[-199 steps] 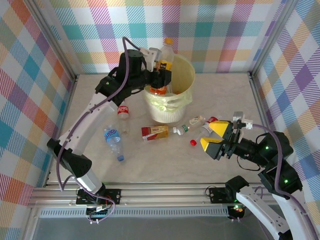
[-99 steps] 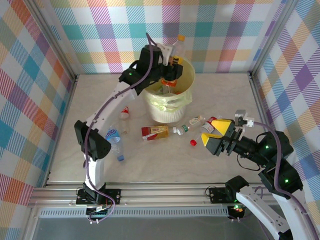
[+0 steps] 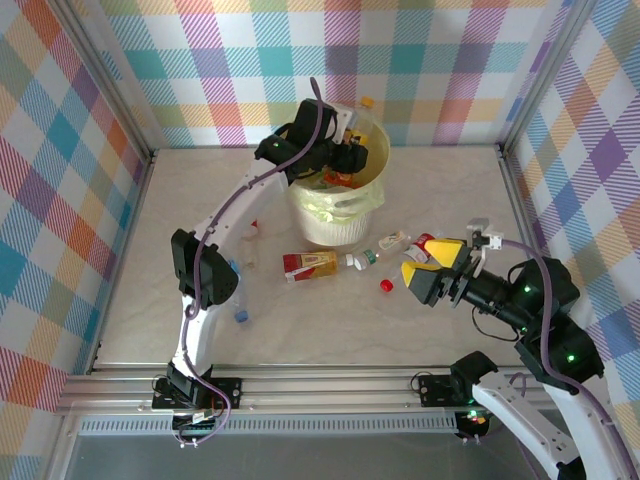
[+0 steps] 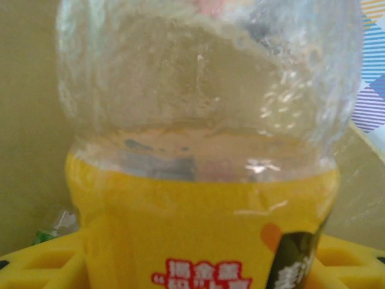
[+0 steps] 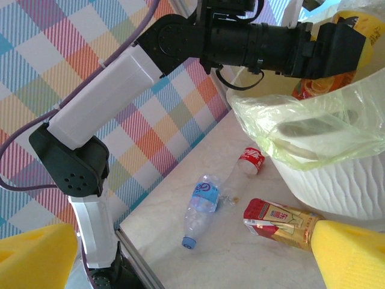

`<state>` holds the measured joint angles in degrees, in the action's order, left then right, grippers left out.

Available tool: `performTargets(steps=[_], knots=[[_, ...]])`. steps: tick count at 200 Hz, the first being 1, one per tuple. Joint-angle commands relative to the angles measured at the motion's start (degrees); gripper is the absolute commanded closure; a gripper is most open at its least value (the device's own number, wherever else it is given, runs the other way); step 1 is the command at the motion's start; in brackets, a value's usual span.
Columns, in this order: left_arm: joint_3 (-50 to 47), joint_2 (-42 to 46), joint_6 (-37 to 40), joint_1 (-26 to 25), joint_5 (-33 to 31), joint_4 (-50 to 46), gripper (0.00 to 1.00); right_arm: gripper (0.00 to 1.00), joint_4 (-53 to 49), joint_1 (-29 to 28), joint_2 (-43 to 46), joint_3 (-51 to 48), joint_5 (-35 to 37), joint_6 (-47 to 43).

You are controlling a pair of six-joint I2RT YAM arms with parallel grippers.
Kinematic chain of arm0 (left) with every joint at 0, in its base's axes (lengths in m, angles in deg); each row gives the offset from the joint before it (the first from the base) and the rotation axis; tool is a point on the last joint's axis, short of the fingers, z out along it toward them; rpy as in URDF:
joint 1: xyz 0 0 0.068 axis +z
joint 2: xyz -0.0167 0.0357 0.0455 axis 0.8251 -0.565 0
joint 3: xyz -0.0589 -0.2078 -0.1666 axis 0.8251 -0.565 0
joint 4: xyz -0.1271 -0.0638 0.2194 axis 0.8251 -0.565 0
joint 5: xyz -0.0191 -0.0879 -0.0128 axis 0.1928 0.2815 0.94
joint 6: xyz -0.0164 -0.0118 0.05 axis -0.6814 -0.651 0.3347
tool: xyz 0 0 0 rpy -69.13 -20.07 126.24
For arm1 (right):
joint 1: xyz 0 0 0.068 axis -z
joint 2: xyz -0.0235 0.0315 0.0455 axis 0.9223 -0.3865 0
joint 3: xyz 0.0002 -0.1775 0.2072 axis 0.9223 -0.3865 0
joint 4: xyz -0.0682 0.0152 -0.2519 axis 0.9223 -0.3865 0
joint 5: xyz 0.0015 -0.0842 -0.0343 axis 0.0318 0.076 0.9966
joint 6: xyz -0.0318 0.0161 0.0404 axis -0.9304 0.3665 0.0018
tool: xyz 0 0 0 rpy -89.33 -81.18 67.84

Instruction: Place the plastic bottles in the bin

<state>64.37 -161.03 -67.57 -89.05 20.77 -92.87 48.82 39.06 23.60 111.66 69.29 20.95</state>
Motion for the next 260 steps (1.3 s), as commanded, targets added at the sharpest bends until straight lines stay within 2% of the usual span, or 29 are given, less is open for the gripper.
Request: performTargets(steps=[1,53,110,131,153,182,210,236,260], knots=[[2.0,0.2,0.8,0.6,1.7,-1.0,0.34,0.0,0.0,-0.4,-0.1,0.9,0.7,-0.4],[2.2,1.3,0.2,0.8,2.1,-0.8,0.24,0.0,-1.1,-0.4,-0.2,1.0,2.3,-1.0],[2.2,6.3,-0.2,0.9,4.0,-0.3,0.15,0.0,-2.9,-0.4,-1.7,-0.4,6.5,-2.0],[2.0,8.7,-0.2,0.9,5.1,-0.5,0.14,0.0,-3.9,-0.4,-2.5,-0.6,9.0,-1.9],[0.8,11.8,0.3,0.9,7.5,-0.9,0.13,0.01,-7.1,-0.4,-4.2,0.2,15.6,-0.8],[-5.8,18.4,2.9,0.8,11.2,0.3,0.1,0.03,-9.6,-0.4,-6.4,0.4,21.5,0.4],[-15.4,26.7,4.8,0.8,14.6,2.3,0.0,0.04,-10.1,-0.4,-9.1,0.2,24.2,1.9],[-23.3,33.8,5.7,0.1,17.3,2.0,0.0,0.04,-10.5,-0.4,-11.4,0.0,26.5,3.1],[-31.1,40.2,3.6,-1.1,16.0,1.6,0.0,0.03,-11.6,-0.4,-13.5,-0.1,29.8,4.4]])
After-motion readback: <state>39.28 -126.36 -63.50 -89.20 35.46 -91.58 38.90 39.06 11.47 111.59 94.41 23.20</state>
